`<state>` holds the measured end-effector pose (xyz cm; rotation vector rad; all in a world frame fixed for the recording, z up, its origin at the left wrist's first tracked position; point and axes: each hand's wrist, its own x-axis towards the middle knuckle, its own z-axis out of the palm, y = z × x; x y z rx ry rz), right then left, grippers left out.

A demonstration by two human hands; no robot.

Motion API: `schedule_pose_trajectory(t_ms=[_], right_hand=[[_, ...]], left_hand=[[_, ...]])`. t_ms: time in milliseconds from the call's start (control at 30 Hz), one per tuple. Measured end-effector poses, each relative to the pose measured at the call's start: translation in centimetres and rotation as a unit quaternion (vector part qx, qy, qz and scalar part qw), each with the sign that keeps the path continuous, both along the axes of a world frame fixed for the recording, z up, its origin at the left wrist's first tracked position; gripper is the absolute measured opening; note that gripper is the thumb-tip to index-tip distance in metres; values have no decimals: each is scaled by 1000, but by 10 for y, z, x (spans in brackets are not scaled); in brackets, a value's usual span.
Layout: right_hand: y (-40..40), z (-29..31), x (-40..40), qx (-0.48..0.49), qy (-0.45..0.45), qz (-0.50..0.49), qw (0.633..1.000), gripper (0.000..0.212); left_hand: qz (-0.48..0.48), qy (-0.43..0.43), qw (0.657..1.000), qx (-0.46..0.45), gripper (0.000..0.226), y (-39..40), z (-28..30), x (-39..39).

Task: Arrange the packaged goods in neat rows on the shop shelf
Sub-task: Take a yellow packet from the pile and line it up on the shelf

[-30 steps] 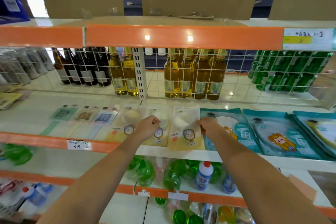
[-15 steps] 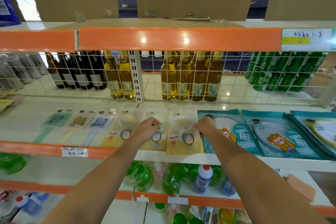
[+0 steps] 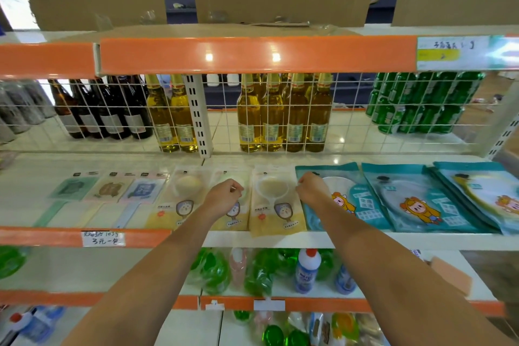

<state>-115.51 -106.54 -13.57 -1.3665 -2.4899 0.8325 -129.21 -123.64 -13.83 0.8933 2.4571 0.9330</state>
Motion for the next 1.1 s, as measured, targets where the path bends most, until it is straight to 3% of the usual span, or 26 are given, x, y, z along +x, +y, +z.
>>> schedule_pose_trajectory(t_ms=[233,433,700,900,1100], right_hand=[[-14,15,-3,81,-29,95,992,31],[-40,13,-8,146,-94,202,964,36],[-76,6,-18,230,-112,287,923,37],[-112,9,-38,229,-75,345,907,35],[-164,20,-74,216,-48,389,894,41]], left_hand=[[-3,117,990,-80,21,1,5,-7],[12,200,964,-175,31,-11,2,11],[33,193,955,-223,39,-45,4,30],[73,192,956,-210,40,-83,9,30],[101,225,933,-261,44,-134,19,11]])
